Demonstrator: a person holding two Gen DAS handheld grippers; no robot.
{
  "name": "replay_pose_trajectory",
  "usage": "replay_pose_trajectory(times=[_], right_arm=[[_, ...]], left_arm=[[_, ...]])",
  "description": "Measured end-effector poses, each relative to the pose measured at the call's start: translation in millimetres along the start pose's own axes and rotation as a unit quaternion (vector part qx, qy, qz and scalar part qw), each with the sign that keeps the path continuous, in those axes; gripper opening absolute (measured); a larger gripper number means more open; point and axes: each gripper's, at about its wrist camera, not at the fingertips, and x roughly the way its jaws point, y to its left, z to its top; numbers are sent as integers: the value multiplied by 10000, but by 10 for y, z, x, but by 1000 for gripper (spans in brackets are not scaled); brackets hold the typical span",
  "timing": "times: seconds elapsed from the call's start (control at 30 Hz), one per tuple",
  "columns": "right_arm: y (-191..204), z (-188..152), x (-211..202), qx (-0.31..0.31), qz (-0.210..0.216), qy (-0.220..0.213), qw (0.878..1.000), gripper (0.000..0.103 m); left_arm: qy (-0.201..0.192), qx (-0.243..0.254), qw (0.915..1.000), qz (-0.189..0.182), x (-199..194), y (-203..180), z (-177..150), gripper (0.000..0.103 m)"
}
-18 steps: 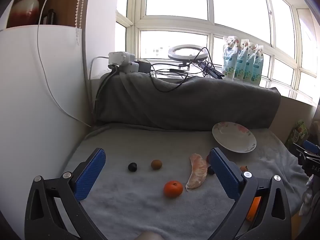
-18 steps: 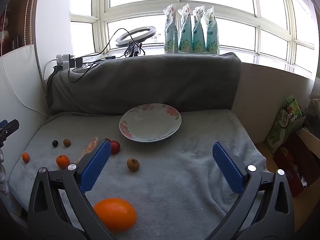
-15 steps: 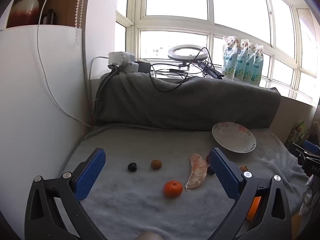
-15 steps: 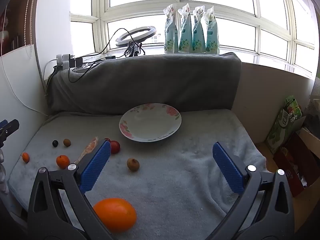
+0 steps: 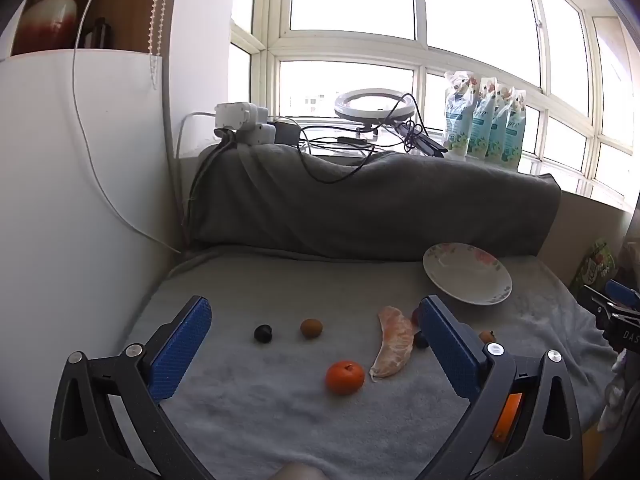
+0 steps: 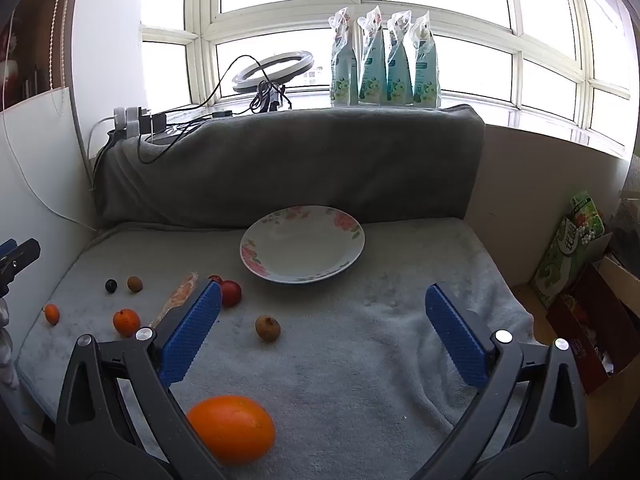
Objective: Organize fruits
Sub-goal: 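Move the right tool toward the large orange on the blanket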
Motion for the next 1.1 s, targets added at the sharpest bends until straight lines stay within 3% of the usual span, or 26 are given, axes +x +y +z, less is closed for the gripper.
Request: replay_pose_trajectory(times=[0.6,0.87,1.1], right_arm=[[8,-90,39,1,34,173,9998,103],[-48,-113,25,-45,70,404,9991,103],[-126,-182,64,-111,209,400,9989,103]], left_arm=[[175,98,9996,-194,44,-93,-95,102],[383,135,9980,-486,84,-177,-193,102],[687,38,9928,-984,148,-220,-299,102]])
